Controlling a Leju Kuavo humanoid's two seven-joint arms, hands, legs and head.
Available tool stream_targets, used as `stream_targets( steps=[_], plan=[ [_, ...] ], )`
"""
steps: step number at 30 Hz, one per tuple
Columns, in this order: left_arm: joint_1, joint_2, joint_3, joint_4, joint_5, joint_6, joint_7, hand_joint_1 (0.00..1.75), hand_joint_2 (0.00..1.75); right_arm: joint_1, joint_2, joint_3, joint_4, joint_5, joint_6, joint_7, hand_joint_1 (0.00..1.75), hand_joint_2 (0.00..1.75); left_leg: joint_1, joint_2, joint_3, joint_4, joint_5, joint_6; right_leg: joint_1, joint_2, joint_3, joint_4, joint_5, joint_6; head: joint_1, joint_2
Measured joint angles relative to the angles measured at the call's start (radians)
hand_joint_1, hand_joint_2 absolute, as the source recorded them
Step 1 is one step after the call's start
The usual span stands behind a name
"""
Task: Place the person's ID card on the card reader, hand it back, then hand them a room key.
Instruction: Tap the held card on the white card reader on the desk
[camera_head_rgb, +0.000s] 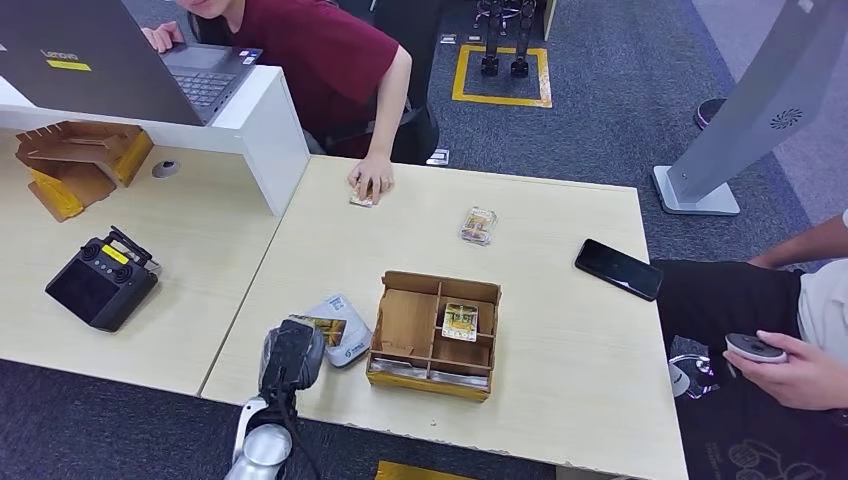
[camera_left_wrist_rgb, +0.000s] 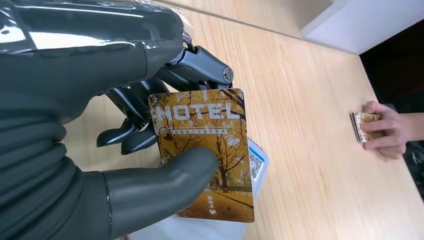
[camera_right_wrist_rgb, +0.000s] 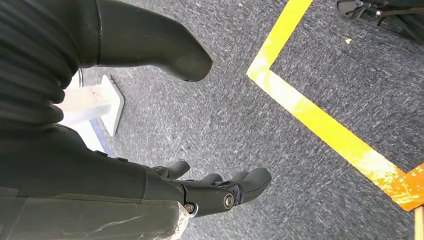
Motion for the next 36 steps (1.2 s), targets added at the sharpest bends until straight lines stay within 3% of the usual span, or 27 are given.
stream_targets(
  steps=[6,13,25,36],
  plan=[
    [-0.065,0.000,0.000,0.078,-0.108,0.092,0.030,1.75,1.75,0.000,0.000,0.028,0.000,0.000,0.008,0.002,0.00,1.75,0.000,0.000,0.000,0.000,0.000,0.000,0.000,0.000,0.000,0.000,0.000,0.000,0.000,0.000],
    [-0.107,0.000,0.000,0.122,-0.143,0.125,0.035,1.75,1.75,0.000,0.000,0.051,0.000,0.000,0.016,0.007,0.00,1.75,0.000,0.000,0.000,0.000,0.000,0.000,0.000,0.000,0.000,0.000,0.000,0.000,0.000,0.000],
    [-0.128,-0.004,0.000,0.181,-0.326,0.174,0.101,1.75,1.75,0.000,0.000,0.071,0.000,0.000,0.018,0.002,0.00,1.75,0.000,0.000,0.000,0.000,0.000,0.000,0.000,0.000,0.000,0.000,0.000,0.000,0.000,0.000],
    [-0.132,-0.010,0.000,0.213,-0.515,0.274,0.183,1.75,1.75,0.000,0.000,0.082,0.000,0.000,0.019,-0.013,0.00,1.75,0.000,0.000,0.000,0.000,0.000,0.000,0.000,0.000,0.000,0.000,0.000,0.000,0.000,0.000]
  ],
)
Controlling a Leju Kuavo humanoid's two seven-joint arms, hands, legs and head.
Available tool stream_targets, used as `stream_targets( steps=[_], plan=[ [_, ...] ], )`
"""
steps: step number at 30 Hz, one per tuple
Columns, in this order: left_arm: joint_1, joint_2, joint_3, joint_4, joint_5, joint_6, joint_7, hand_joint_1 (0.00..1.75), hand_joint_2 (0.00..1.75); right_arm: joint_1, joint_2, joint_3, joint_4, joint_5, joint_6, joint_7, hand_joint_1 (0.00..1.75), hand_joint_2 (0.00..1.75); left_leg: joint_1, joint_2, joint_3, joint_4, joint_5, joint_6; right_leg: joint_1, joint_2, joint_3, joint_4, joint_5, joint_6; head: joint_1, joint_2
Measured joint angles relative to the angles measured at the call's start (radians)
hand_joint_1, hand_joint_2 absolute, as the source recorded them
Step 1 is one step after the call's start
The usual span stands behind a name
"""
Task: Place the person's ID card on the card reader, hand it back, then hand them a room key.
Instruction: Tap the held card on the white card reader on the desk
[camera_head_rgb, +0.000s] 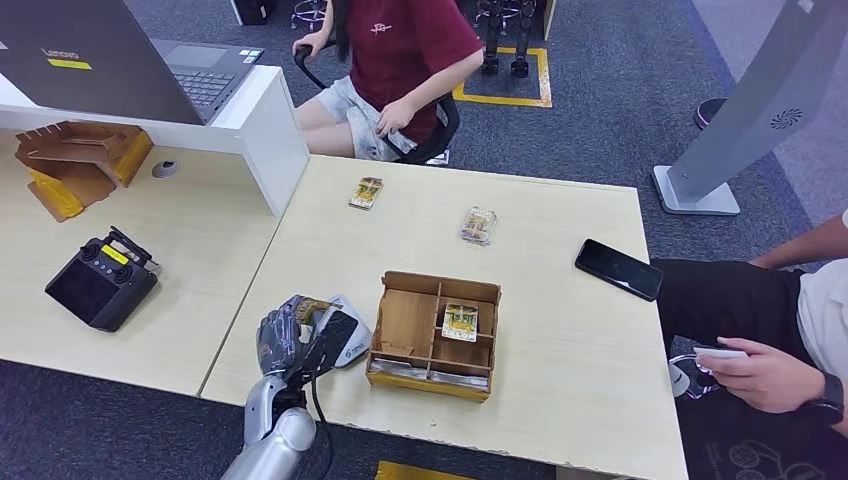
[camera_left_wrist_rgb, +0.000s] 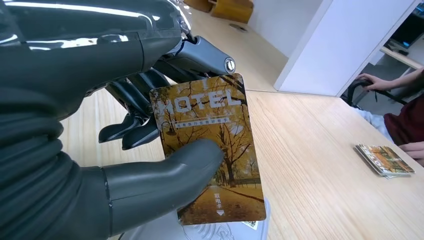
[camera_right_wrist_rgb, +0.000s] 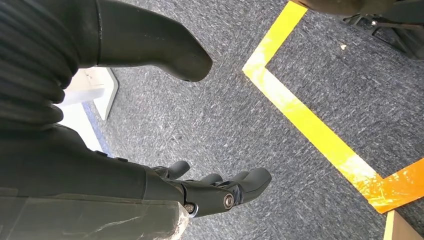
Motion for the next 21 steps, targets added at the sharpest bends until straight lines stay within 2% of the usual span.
stream_targets(
  steps=[4,7,17,21],
  plan=[
    [-0.004,0.000,0.000,0.017,-0.131,0.051,0.057,1.75,1.75,0.000,0.000,0.009,0.000,0.000,-0.001,-0.008,0.00,1.75,0.000,0.000,0.000,0.000,0.000,0.000,0.000,0.000,0.000,0.000,0.000,0.000,0.000,0.000],
    [-0.010,0.000,0.002,0.032,-0.187,0.062,0.068,1.75,1.75,0.000,0.000,0.019,0.000,0.000,-0.002,-0.015,0.00,1.75,0.000,0.000,0.000,0.000,0.000,0.000,0.000,0.000,0.000,0.000,0.000,0.000,0.000,0.000],
    [-0.027,-0.005,0.025,0.068,-0.214,0.059,0.059,1.75,1.75,0.000,0.000,0.043,0.000,0.000,-0.006,-0.029,0.00,1.75,0.000,0.000,0.002,0.000,0.000,0.000,0.000,0.000,0.002,0.000,0.000,0.000,0.000,0.000],
    [-0.028,-0.009,0.038,0.076,-0.190,0.053,0.023,1.75,1.75,0.000,0.000,0.048,0.000,0.000,-0.008,-0.031,0.00,1.75,0.000,0.000,0.002,0.000,0.000,0.000,0.000,0.000,0.002,0.000,0.000,0.000,0.000,0.000]
  ],
)
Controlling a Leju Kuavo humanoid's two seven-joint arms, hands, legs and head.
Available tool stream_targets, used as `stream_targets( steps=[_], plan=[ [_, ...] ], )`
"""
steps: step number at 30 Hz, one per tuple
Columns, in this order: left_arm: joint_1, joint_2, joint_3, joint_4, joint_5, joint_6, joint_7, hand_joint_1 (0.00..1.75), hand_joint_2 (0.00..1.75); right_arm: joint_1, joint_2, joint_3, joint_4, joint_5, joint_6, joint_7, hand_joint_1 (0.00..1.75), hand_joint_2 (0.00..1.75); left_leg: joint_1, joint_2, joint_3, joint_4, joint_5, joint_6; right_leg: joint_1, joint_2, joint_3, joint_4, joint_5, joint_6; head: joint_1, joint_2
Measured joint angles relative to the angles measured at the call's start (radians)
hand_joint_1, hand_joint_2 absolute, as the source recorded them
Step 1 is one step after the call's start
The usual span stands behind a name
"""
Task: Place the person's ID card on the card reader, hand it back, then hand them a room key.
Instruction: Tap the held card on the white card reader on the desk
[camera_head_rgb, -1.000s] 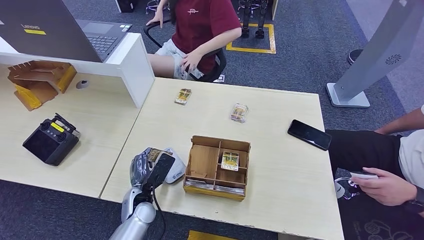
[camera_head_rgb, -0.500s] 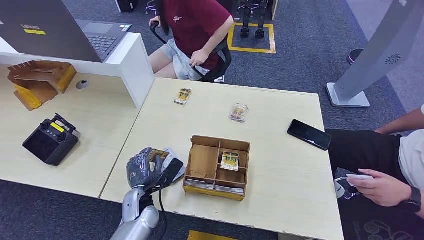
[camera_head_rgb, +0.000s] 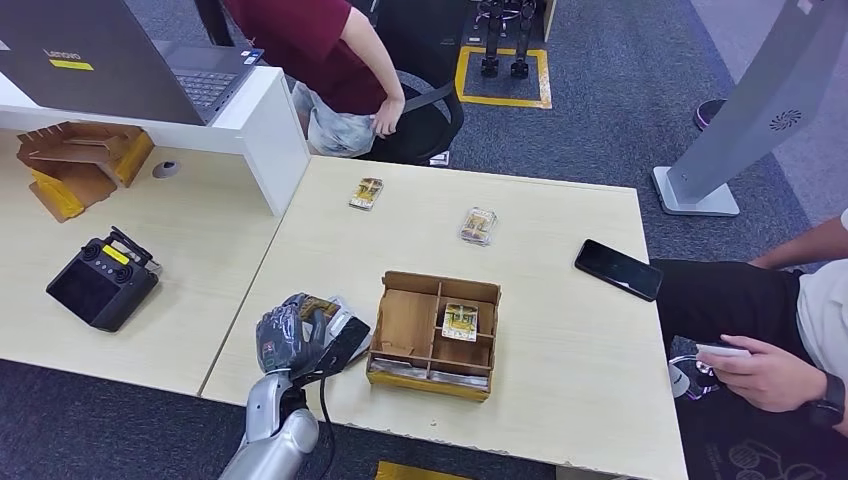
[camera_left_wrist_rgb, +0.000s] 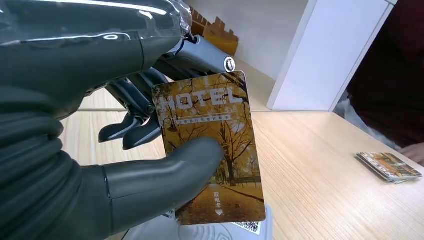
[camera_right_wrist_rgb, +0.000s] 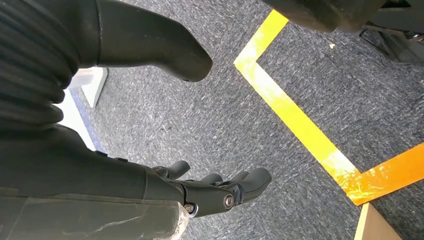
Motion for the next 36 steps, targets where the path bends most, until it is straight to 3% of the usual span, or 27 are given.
stream_targets(
  steps=[4,17,25,36],
  plan=[
    [0.002,-0.008,0.011,0.000,0.044,-0.020,-0.046,1.75,1.75,0.000,0.000,0.002,0.000,0.000,0.000,0.001,0.00,1.75,0.000,0.000,0.000,0.000,0.000,0.000,0.000,0.000,0.000,0.000,0.000,0.000,0.000,0.000],
    [-0.006,-0.010,0.017,0.018,-0.037,-0.008,-0.002,1.75,1.75,0.000,0.000,0.020,0.000,0.000,0.000,-0.001,0.00,1.75,0.000,0.000,0.000,0.000,0.000,0.000,0.000,0.000,0.001,0.000,0.000,0.000,0.000,0.000],
    [0.017,-0.021,0.030,-0.010,0.136,-0.042,-0.133,1.75,1.75,0.001,0.000,0.022,0.000,0.000,0.000,0.011,0.00,1.75,0.000,0.000,0.000,0.000,0.000,0.000,0.000,0.000,0.000,0.000,0.000,0.000,0.000,0.000],
    [0.053,-0.026,0.031,-0.075,0.150,-0.071,-0.135,1.75,1.75,0.001,0.000,0.022,0.000,-0.001,-0.002,0.010,0.00,1.75,0.000,0.000,0.000,0.000,0.000,0.000,0.000,0.000,0.000,0.000,0.000,0.000,0.000,0.000]
  ],
)
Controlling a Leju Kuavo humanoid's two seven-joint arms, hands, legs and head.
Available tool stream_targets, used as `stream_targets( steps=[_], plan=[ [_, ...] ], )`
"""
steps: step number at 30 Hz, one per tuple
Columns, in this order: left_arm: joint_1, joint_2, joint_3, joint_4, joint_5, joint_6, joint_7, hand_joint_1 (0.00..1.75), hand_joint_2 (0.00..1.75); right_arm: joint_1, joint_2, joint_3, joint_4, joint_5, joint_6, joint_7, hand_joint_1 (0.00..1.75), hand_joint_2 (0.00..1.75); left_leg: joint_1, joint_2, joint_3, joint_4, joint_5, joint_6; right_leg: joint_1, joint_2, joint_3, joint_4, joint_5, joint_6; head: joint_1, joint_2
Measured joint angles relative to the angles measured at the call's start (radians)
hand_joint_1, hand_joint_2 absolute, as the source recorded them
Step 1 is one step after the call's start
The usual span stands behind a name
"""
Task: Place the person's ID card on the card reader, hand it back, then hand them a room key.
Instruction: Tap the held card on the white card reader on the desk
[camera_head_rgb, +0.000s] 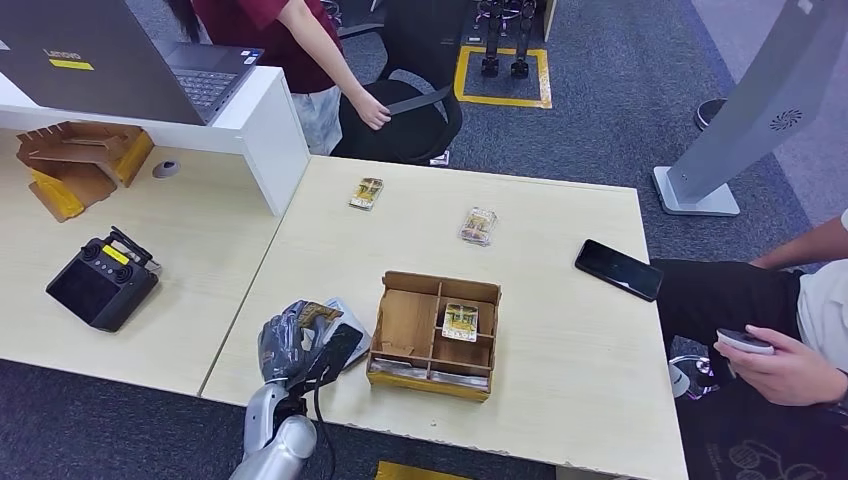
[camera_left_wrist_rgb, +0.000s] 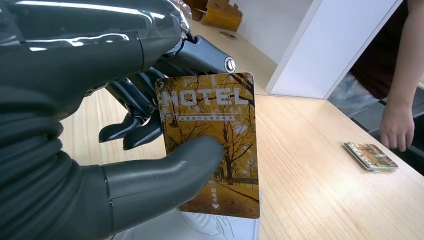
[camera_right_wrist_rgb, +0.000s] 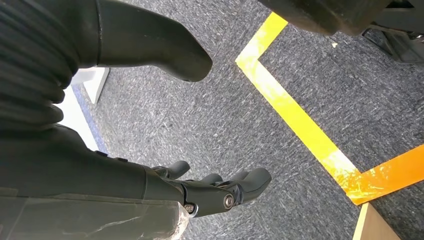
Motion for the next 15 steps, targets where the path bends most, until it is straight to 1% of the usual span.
stream_targets(
  steps=[5,10,15],
  plan=[
    [0.008,-0.003,0.000,-0.017,0.100,-0.051,-0.037,1.75,1.75,0.000,0.000,0.000,0.000,0.001,-0.005,0.003,0.00,1.75,0.000,0.000,0.000,0.000,0.000,0.000,0.000,0.000,0.000,0.000,0.000,0.000,0.000,0.000],
    [0.028,-0.007,0.000,-0.063,0.310,-0.170,-0.108,1.75,1.75,0.000,0.000,0.000,0.001,0.000,-0.011,0.006,0.00,1.75,0.000,0.000,0.000,0.000,0.000,0.000,0.000,0.000,0.000,0.000,0.000,0.000,0.000,0.000],
    [0.058,-0.006,-0.002,-0.117,0.482,-0.267,-0.140,1.75,1.75,0.001,0.000,0.000,0.003,0.000,-0.016,0.007,0.00,1.75,0.000,0.000,-0.001,0.000,0.000,0.000,0.000,0.000,-0.001,0.000,0.000,0.000,0.000,0.000]
  ],
)
